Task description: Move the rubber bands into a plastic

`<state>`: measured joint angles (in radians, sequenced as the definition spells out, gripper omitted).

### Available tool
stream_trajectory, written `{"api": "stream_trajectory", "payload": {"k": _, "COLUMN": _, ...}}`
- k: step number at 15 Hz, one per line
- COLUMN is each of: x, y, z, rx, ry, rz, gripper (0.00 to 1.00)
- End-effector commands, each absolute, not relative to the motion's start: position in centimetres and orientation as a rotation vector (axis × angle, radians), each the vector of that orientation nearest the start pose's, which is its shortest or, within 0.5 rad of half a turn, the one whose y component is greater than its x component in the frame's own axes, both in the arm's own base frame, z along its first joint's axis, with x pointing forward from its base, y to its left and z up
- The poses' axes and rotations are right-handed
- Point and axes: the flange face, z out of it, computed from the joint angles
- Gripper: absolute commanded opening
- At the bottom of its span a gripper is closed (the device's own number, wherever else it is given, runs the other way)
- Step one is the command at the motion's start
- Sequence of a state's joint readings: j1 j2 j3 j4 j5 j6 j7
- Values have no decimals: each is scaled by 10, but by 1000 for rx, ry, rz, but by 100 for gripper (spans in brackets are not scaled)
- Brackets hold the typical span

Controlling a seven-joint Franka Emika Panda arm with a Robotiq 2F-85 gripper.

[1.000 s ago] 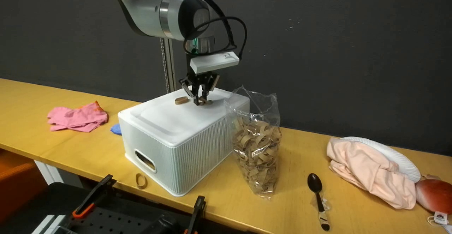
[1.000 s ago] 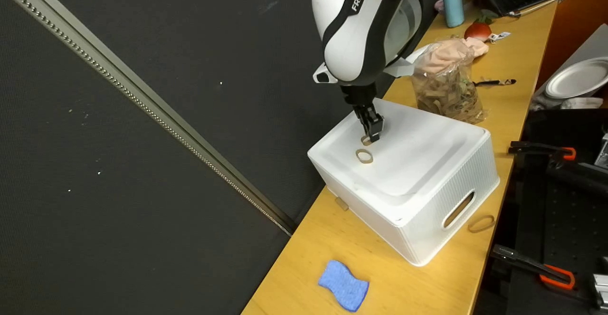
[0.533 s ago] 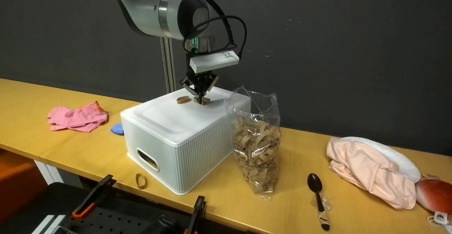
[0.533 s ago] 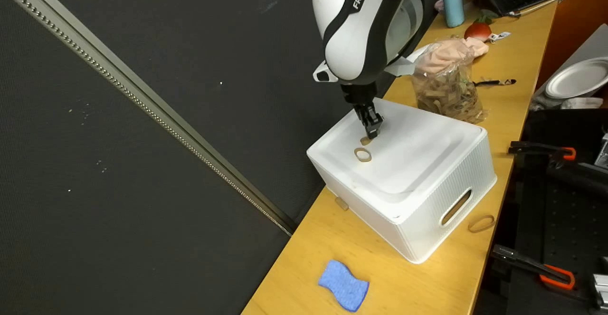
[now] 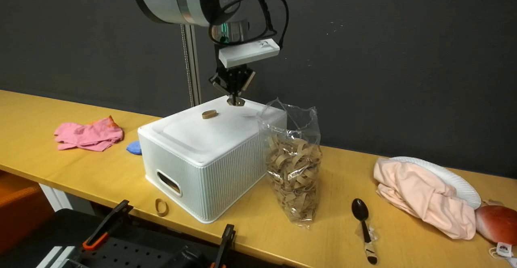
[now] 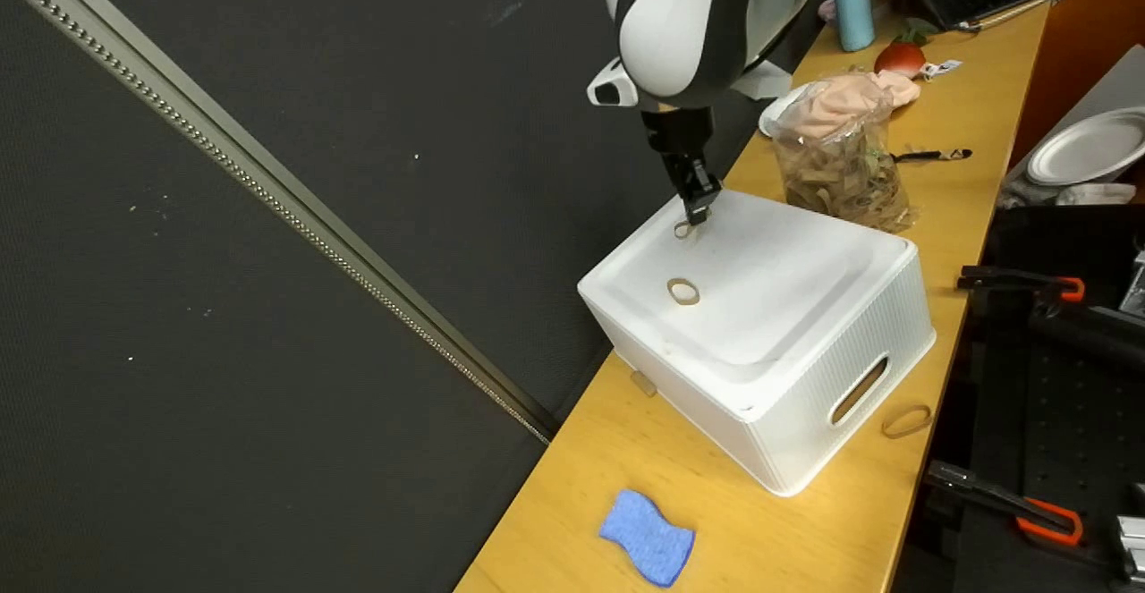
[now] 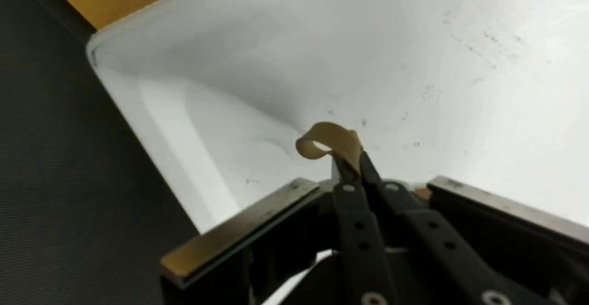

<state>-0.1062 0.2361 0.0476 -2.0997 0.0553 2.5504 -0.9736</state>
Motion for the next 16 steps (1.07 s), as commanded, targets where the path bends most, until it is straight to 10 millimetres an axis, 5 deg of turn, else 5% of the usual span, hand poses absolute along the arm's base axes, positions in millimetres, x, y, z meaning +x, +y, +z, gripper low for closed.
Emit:
{"api": "stream_trajectory", "payload": {"k": 1, "x": 562, "y": -54, "z": 374, "rx": -2971, "ry": -1336, "rz": -382, "gripper": 1}}
{"api": "stream_trajectory", "payload": {"k": 4, "x": 532, "y": -82, "z": 397, "rx": -3061, "ry": -1266, "rz": -372, "gripper": 1}}
{"api": "stream_trajectory", "payload": {"k": 10, "x": 471, "y": -137, "z": 383, "rx": -3210, "ry": -1084, "rz": -282, "gripper": 1}}
{"api": "stream_trajectory", "payload": {"k": 16, "x": 449, "y": -171, "z": 388, "rx": -3287, "ry": -955, "rz": -326, "gripper": 1}}
